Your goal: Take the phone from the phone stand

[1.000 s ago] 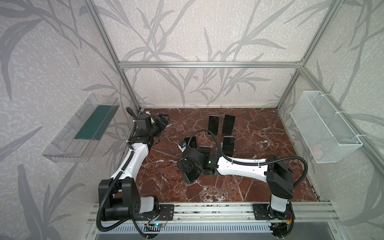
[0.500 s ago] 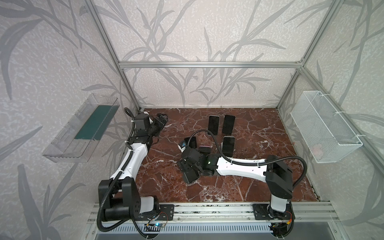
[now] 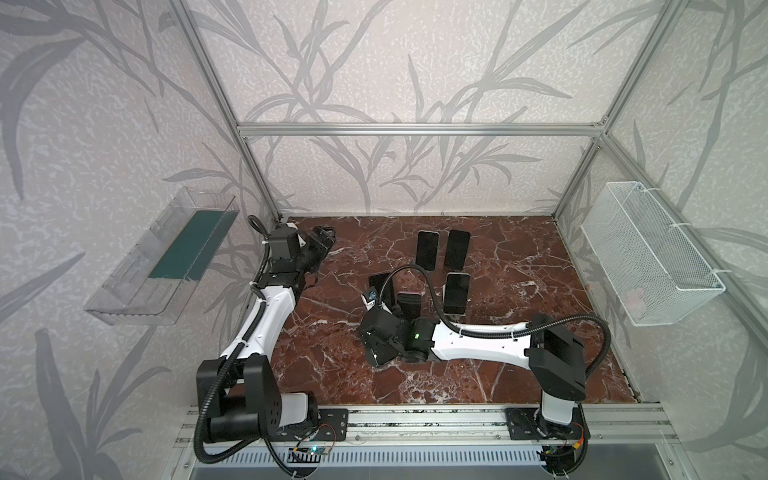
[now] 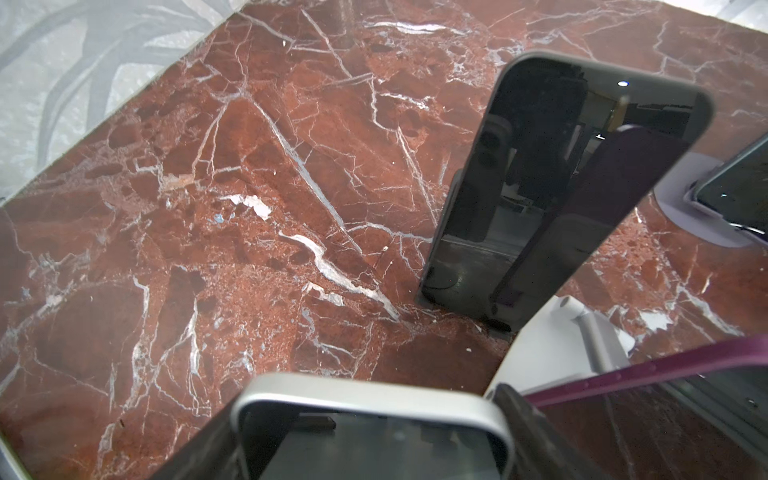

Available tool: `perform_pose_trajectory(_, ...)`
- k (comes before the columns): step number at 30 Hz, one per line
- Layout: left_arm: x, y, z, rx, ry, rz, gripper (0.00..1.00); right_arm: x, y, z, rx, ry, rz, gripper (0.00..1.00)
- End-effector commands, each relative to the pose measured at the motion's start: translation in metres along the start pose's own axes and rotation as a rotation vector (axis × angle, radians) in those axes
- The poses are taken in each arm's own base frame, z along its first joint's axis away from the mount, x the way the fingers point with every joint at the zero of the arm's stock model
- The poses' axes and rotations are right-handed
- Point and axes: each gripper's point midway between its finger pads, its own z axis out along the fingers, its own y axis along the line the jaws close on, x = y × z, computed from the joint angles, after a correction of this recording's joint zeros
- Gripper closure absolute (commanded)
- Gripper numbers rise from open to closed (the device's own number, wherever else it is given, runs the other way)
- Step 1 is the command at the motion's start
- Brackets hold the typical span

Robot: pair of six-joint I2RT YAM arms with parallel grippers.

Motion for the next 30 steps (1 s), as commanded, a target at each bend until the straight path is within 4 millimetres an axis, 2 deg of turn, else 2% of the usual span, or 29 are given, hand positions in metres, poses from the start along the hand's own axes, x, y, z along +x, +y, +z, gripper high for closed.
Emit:
perform_pose_trajectory(1,-0.002,-0.002,-0.003,0.017,-0.016,-0.001,0.08,-0.010,0.002,-0.005,-0.002,-0.053,0.032,0.21)
perform_pose_trajectory(9,-0.002,-0.001,-0.002,0.017,-0.012,-0.007,0.09,-0.021,0.010,-0.017,-0.041,-0.102,0.011,0.31)
perform_pose_trajectory(16,-0.002,-0.004,-0.001,0.030,-0.010,-0.008,0.09,-0.029,0.018,-0.028,-0.064,-0.134,-0.031,0.33)
perform_pose_trajectory(24,-0.001,-0.002,0.001,0.033,-0.006,-0.009,0.10,-0.027,0.023,-0.025,-0.091,-0.139,-0.047,0.35)
perform_pose_trajectory(30,0.001,-0.005,0.003,0.054,0.006,-0.017,0.11,-0.034,0.026,-0.032,-0.116,-0.156,-0.047,0.36)
